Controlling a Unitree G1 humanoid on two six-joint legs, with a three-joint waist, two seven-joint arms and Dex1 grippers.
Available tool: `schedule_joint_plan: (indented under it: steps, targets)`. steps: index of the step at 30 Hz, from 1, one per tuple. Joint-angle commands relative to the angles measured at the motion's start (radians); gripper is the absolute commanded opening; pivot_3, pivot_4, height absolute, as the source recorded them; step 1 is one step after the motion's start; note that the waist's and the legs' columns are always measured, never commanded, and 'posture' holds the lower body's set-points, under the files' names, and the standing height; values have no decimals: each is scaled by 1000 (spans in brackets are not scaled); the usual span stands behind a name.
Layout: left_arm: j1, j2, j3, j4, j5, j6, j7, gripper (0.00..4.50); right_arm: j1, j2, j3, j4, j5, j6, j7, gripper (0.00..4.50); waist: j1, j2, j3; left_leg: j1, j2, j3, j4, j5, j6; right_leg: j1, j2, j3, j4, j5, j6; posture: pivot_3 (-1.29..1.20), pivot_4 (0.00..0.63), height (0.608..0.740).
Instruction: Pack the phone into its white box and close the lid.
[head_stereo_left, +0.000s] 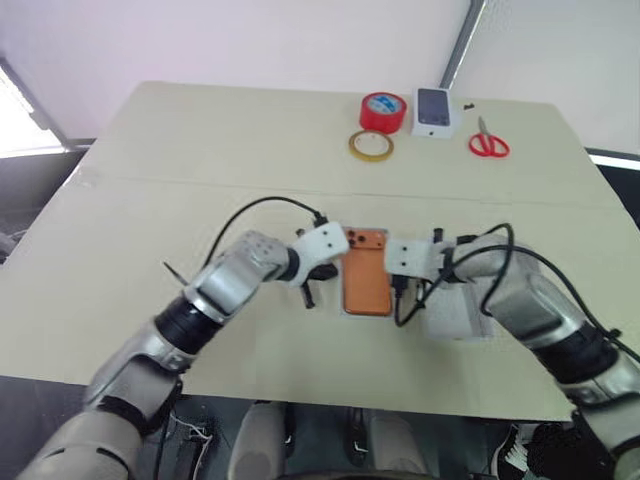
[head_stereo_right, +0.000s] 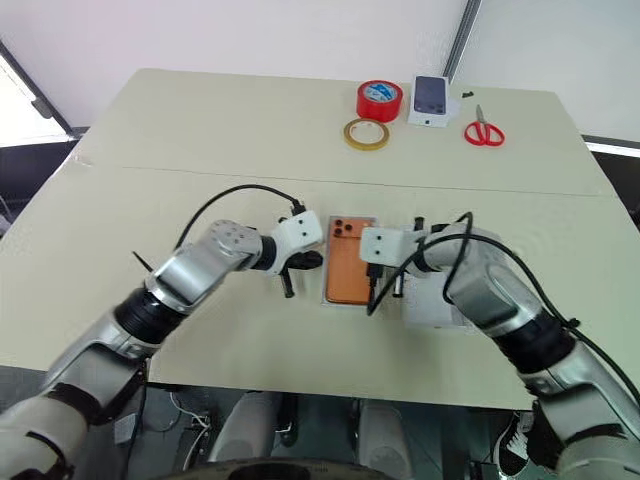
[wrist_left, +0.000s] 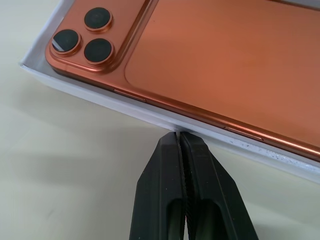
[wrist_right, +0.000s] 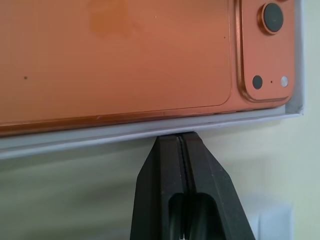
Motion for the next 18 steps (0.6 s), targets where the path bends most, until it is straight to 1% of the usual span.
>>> schedule_joint_plan:
  steps: [1, 5, 8, 14, 18]
  targets:
    - [-22, -98, -32, -25, -21, -9, -26, 129, 31, -24, -52, -126, 31, 25, 18, 0, -3, 0, 0, 0, 0, 0, 0, 0, 0, 0, 0, 0, 0, 0, 0, 0, 150, 740]
    - [-35, -167, -43, 1, -5, -4, -26, 129, 90, -75, -94, -161, 29, 52, 21, 0, -3, 0, 0, 1, 0, 0, 0, 0, 0, 0, 0, 0, 1, 0, 0, 0, 150, 740]
    - [-41, -200, -36, 27, 7, 4, -20, 129, 120, -97, -114, -170, 30, 60, 19, 0, -4, 0, 0, 1, 0, 0, 0, 0, 0, 0, 1, 0, 1, 0, 1, 0, 150, 740]
    - [-31, -213, -30, 21, 8, 20, -27, 129, 150, -116, -137, -167, 28, 58, 16, 0, -4, 0, 0, 1, 1, 0, 0, 0, 0, 0, 1, 0, 1, -1, 1, 0, 150, 740]
    - [-25, -193, -16, 16, 11, 23, -29, 129, 150, -134, -155, -161, 37, 53, 22, 0, -4, 0, 0, 1, 0, 0, 0, 0, 0, 0, 1, 0, 1, -1, 1, 0, 150, 740]
